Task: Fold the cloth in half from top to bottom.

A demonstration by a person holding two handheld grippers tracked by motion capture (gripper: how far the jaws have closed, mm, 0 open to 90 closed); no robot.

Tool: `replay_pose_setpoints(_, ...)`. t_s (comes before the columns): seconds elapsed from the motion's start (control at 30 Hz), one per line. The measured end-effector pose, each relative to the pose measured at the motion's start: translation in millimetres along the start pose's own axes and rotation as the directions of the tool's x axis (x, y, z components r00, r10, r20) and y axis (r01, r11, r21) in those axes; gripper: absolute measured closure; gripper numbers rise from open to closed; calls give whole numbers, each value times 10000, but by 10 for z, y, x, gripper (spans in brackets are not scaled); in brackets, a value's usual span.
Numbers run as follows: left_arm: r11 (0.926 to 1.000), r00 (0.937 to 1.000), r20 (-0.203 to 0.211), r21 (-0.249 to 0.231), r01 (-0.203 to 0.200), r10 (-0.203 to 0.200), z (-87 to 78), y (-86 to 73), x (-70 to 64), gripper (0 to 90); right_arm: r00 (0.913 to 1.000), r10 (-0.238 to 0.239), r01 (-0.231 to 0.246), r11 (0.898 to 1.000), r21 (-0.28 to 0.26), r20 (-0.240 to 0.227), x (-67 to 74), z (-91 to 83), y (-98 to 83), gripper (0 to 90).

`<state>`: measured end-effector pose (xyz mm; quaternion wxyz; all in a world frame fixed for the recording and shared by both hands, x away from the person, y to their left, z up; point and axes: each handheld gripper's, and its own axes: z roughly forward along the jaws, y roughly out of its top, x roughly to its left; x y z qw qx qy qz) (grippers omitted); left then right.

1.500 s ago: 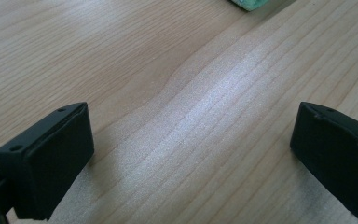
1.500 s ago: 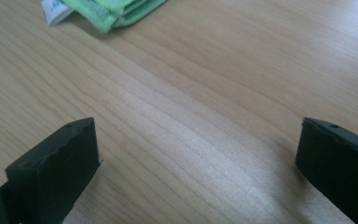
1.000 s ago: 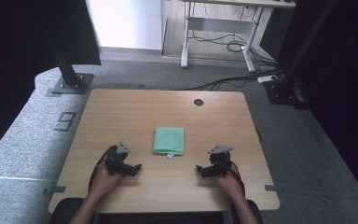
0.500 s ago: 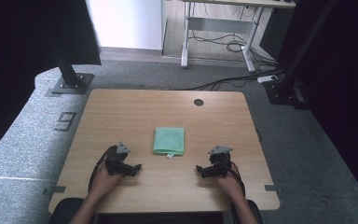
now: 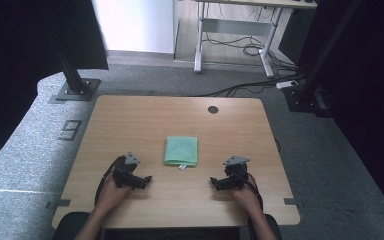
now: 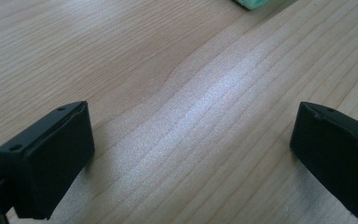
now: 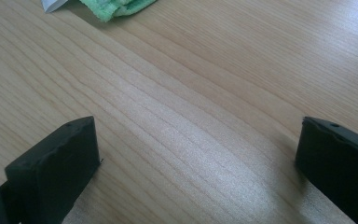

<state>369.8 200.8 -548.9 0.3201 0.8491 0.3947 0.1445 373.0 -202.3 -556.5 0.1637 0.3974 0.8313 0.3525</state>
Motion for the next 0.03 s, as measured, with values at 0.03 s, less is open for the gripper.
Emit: replay_pose_setpoints(0.03, 10000, 10000, -2, 1, -1, 1, 0, 0, -1, 0, 10000, -3, 3, 10000, 6, 6, 1, 0, 0, 0)
